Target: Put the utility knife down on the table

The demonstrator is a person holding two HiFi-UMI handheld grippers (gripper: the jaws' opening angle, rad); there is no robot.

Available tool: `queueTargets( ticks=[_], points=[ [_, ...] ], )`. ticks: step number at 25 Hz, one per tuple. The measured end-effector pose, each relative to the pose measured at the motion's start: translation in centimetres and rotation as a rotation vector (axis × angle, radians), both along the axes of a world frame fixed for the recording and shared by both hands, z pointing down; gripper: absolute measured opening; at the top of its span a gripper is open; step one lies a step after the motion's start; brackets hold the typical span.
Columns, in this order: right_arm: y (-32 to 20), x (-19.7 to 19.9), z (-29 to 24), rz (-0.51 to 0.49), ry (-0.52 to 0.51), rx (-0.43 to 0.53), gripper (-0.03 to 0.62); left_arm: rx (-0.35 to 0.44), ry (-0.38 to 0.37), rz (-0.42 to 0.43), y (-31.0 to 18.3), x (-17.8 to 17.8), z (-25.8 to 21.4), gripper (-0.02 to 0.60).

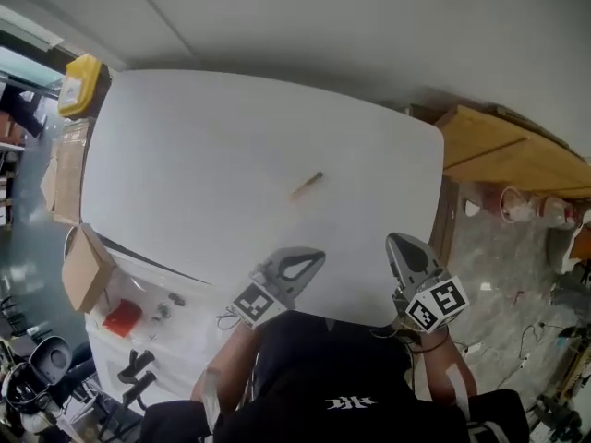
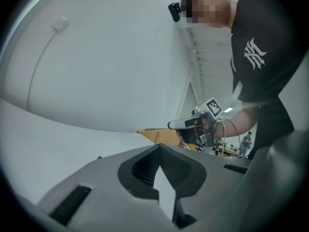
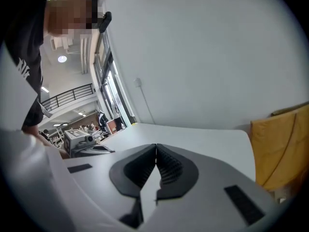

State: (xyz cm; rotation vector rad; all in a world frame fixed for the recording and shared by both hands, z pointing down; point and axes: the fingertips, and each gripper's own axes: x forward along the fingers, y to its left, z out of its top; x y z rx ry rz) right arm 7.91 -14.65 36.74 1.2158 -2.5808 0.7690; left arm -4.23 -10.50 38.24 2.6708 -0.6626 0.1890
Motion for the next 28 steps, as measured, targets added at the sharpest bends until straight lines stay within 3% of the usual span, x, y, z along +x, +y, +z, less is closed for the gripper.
queueTargets(
  ticks=[4, 8, 13, 17, 23, 28],
  points=[
    [5.0, -3.0, -4.2, -0.075, -0.137, -0.050, 0.004, 0.075, 0.027, 0.058, 1.8, -2.0, -5.1, 0.005],
    [10.2, -4.5, -6.5, -0.138, -0.224, -0.096, 0.003, 0.070, 0.096, 0.048, 4.2, -2.5, -9.9, 0.005],
    [16.7, -4.3, -11.5, -0.282, -0.211, 0.051, 0.003, 0.080, 0.168, 0.083, 10.6, -0.9, -14.1, 0.005],
    [23.0, -2.1, -14.0, -0.310, -0.243, 0.153, 0.005, 0.101, 0.232, 0.060, 17.9, 0.1, -17.2, 0.005],
    [31.0, 0.7, -15.5, -0.336, -0.383, 0.236, 0.005, 0.125, 0.223, 0.053, 26.9, 2.9, -21.1, 0.005],
    [36.8, -0.9, -16.7, -0.360, -0.351, 0.280, 0.005, 0.186, 0.098, 0.097, 33.0, 2.1, -21.8, 0.005]
  ],
)
